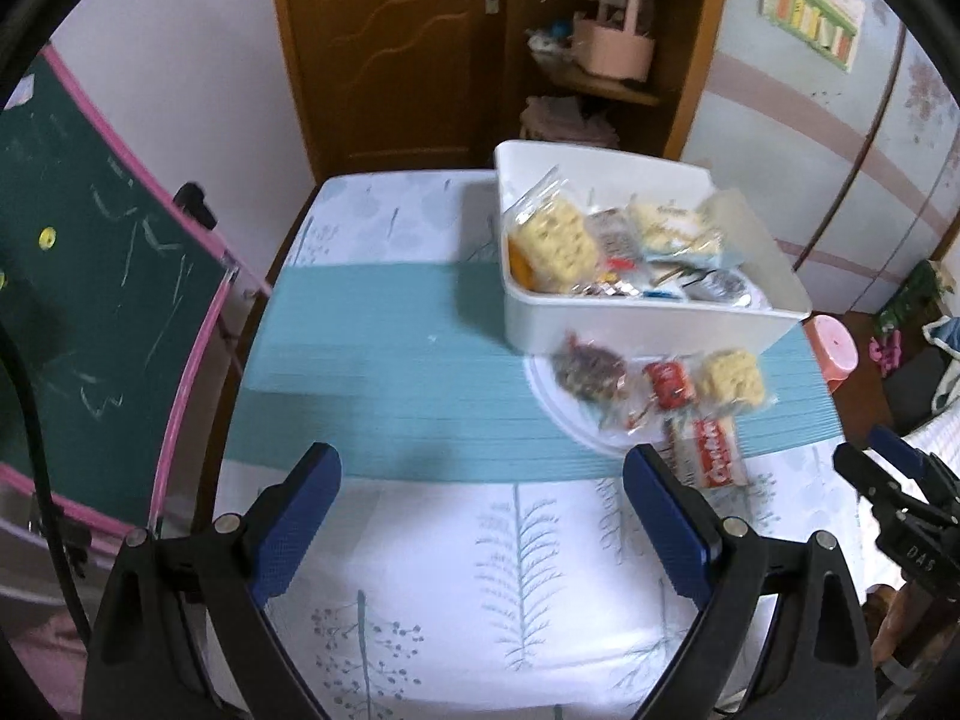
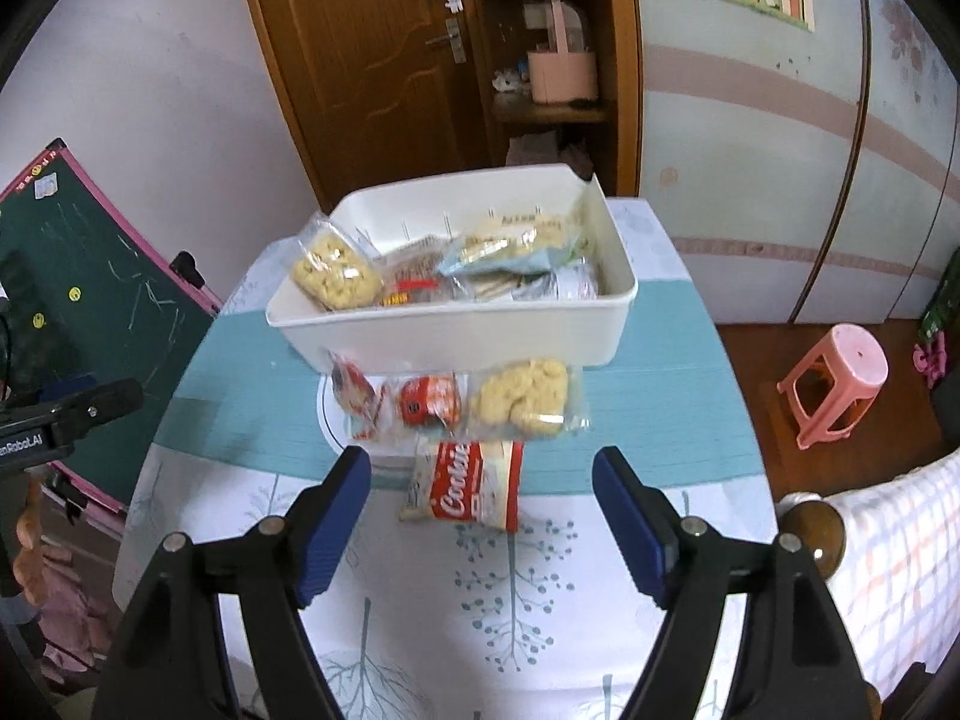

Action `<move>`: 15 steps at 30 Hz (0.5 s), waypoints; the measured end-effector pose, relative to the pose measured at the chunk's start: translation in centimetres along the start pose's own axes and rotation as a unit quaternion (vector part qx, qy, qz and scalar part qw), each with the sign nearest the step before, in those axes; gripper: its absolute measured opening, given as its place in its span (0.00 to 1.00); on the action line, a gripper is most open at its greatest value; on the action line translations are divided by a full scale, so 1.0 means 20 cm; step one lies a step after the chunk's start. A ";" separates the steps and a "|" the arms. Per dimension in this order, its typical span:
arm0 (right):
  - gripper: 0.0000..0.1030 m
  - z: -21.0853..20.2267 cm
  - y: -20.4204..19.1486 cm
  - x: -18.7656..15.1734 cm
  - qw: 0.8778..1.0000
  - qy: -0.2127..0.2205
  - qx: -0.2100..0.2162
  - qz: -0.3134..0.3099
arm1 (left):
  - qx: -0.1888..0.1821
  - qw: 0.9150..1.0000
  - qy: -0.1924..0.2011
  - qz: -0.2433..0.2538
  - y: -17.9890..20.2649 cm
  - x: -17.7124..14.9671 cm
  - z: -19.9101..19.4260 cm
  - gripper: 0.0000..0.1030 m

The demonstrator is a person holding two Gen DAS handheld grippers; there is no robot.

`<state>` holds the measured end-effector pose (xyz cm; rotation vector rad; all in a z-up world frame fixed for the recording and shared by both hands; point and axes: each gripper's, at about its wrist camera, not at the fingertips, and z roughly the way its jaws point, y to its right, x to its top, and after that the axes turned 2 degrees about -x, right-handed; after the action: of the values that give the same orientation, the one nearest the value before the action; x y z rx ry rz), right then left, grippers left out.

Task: Organize snacks
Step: 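Withdraw both tools from the bin toward the remaining snacks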

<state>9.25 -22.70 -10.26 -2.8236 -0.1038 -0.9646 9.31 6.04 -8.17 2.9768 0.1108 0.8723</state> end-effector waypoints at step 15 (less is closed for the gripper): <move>0.78 0.34 0.06 -0.11 0.997 -0.069 0.032 0.027 | -0.026 0.999 -0.029 0.029 0.15 0.08 0.24 0.92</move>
<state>11.77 -22.68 -17.10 -2.8161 -0.0719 -0.7398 13.51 3.15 -11.19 2.9677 0.0009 0.7825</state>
